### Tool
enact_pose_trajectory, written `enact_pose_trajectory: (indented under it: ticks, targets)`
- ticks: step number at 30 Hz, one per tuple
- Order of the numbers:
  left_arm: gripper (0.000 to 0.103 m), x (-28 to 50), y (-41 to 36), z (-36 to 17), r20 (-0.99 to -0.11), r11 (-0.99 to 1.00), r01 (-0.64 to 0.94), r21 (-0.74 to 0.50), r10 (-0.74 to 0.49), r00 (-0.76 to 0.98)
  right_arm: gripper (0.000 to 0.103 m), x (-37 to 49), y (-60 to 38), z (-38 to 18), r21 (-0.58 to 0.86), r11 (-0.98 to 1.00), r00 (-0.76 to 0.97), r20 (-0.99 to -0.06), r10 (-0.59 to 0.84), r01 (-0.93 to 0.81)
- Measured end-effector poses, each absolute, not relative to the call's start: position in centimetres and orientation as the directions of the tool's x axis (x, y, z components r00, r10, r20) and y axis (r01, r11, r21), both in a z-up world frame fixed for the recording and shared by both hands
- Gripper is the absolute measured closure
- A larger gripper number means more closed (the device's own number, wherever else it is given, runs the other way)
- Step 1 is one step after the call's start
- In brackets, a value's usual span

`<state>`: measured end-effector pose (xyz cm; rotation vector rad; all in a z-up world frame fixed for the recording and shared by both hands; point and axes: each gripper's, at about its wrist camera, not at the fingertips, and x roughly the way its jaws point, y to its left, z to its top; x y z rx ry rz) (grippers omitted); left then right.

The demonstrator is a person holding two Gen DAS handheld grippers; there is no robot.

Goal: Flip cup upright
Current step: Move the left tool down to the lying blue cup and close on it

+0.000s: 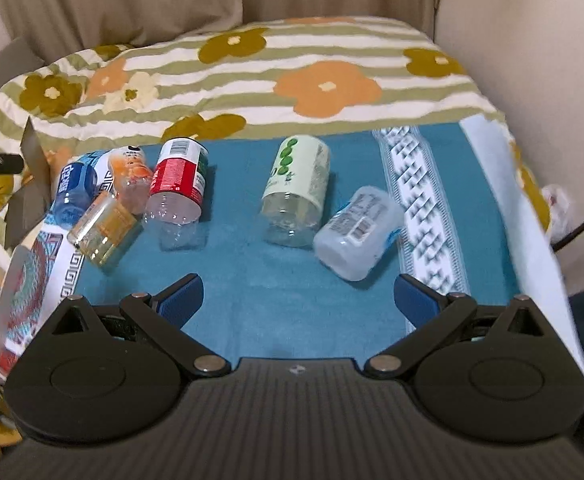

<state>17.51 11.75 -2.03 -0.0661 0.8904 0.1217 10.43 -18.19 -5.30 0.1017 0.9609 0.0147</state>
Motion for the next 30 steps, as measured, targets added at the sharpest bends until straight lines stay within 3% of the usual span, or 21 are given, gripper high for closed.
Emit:
enact_pose_trajectory:
  ticks: [9, 17, 20, 24, 30]
  targets:
    - [0.010, 23.7, 15.1, -7.8, -0.874, 0.983, -0.136, -0.125, -0.044, 0.484, 0.000, 13.5, -15.8, -8.1, 0.064, 0.988, 0.504, -0.863, -0.015, 0.139]
    - [0.013, 26.4, 16.3, -10.5, -0.897, 0.974, -0.137, -0.180, -0.106, 0.429, 0.000, 15.3, -14.9, -9.5, 0.054, 0.979, 0.481, -0.875, -0.049, 0.198]
    - [0.018, 27.1, 16.6, -11.4, -0.903, 0.969, -0.146, -0.198, -0.122, 0.411, 0.000, 15.6, -14.5, -9.8, 0.048, 0.978, 0.474, -0.879, -0.056, 0.204]
    - [0.032, 27.7, 17.0, -12.5, -0.913, 0.963, -0.150, -0.223, -0.153, 0.378, 0.000, 16.0, -14.1, -10.0, 0.043, 0.977, 0.468, -0.881, -0.061, 0.208]
    - [0.033, 27.5, 17.4, -12.5, -0.910, 0.962, -0.145, -0.230, -0.160, 0.381, 0.000, 16.3, -13.7, -9.8, 0.034, 0.979, 0.472, -0.879, -0.066, 0.201]
